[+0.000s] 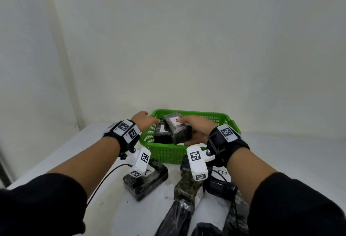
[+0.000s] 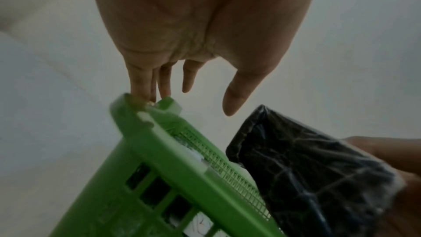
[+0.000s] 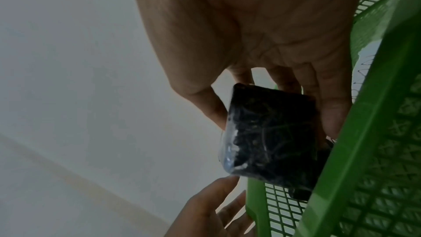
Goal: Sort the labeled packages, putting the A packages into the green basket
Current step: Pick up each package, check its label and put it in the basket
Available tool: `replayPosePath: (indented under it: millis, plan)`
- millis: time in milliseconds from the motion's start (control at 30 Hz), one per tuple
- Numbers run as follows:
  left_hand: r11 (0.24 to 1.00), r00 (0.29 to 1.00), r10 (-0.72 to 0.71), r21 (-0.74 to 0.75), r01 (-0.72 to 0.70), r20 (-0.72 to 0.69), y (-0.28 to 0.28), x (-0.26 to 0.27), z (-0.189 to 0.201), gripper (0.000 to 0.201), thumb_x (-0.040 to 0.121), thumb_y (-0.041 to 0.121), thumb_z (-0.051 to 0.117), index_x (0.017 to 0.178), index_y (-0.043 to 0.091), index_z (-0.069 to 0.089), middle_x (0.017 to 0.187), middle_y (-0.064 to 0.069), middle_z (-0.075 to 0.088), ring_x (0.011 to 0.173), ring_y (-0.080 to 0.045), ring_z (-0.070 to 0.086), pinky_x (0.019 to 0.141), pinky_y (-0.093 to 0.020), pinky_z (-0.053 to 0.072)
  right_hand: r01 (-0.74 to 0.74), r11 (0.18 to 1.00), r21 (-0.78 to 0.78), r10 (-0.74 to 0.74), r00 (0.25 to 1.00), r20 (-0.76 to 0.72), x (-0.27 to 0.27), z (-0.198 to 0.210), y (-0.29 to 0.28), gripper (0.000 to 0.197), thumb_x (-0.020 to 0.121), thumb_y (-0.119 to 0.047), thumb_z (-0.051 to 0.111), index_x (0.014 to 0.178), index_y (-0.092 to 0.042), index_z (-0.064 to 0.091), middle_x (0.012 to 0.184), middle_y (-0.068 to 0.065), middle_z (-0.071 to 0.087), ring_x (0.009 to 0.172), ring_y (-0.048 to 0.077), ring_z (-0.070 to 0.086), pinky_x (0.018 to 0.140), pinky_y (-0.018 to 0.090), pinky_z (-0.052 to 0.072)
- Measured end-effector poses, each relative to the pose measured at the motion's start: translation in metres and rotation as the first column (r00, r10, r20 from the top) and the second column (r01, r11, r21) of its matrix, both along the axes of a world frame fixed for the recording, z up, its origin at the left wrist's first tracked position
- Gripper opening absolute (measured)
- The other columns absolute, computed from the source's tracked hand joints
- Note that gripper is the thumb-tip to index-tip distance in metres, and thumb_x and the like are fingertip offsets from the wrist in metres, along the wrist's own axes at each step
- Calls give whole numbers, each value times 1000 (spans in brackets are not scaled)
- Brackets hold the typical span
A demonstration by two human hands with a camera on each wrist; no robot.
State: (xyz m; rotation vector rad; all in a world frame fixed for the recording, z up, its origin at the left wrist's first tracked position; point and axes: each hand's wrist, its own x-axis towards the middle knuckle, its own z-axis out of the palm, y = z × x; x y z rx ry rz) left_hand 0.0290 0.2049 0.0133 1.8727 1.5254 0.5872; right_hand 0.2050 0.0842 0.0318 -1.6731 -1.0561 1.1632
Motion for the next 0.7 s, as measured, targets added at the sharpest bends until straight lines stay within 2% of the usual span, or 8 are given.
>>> replayPosePath:
  millis: [100, 167, 300, 367, 433, 533, 600, 700]
  plan:
    - [999, 995, -15, -47, 11, -97, 11, 0, -8, 73, 85, 44, 67, 140, 1, 47, 135, -18, 56, 118, -35, 60, 88, -34, 52, -47, 998, -45, 52, 993, 106, -5, -1, 17, 25, 98, -26, 63, 118, -10, 60, 119, 16, 65, 111, 37, 66, 98, 57, 58]
    - [995, 970, -99, -39, 93, -221, 14, 4, -11, 54, 94, 36, 60, 131, -3, 55, 128, -19, 60, 113, -35, 63, 80, -34, 50, -85, 991, -104, 106, 973, 206, -7, -5, 25, 23, 98, -28, 61, 116, -13, 58, 114, 13, 61, 107, 35, 63, 94, 50, 58]
    - [968, 821, -218, -8, 252, -528, 14, 9, -12, 35, 106, 15, 39, 128, -4, 58, 132, -23, 55, 118, -35, 59, 99, -35, 44, -75, 966, -249, 139, 958, 250, -8, -12, 28, 24, 96, -34, 64, 112, -19, 56, 112, 10, 58, 77, 23, 58, 67, 30, 47]
    - [954, 744, -223, 17, 300, -630, 19, 8, -13, 29, 105, 5, 34, 113, -4, 61, 104, -20, 61, 108, -33, 58, 101, -35, 43, -82, 959, -272, 158, 949, 271, -9, -16, 31, 37, 97, -36, 66, 127, -17, 54, 123, 12, 57, 76, 21, 60, 66, 30, 46]
    - [940, 684, -216, 41, 339, -697, 24, 8, -16, 27, 103, -1, 34, 94, 1, 59, 75, -11, 46, 91, -26, 48, 95, -35, 44, -110, 954, -281, 188, 945, 267, -9, -22, 36, 52, 99, -37, 66, 143, -14, 51, 123, 9, 56, 79, 23, 62, 79, 37, 50]
    - [932, 633, -190, 66, 357, -750, 27, 9, -21, 25, 102, -4, 35, 95, 1, 59, 66, -4, 32, 62, -21, 40, 77, -27, 37, -116, 958, -263, 207, 913, 351, -13, -25, 39, 56, 98, -44, 67, 145, -15, 56, 145, 7, 56, 100, 27, 63, 93, 39, 51]
    - [939, 644, -177, 69, 337, -745, 30, 8, -26, 27, 101, -4, 35, 81, 1, 52, 65, -2, 28, 55, -12, 29, 76, -25, 34, -135, 960, -245, 228, 886, 404, -17, -26, 44, 54, 96, -46, 69, 138, -13, 62, 147, 4, 57, 106, 25, 62, 86, 34, 57]
    - [950, 683, -153, 85, 302, -714, 27, 10, -25, 18, 102, -4, 36, 90, 4, 47, 66, -3, 26, 56, -11, 27, 76, -25, 34, -138, 964, -227, 235, 838, 492, -26, -27, 51, 59, 91, -51, 73, 134, -11, 68, 141, 4, 62, 109, 22, 65, 78, 26, 54]
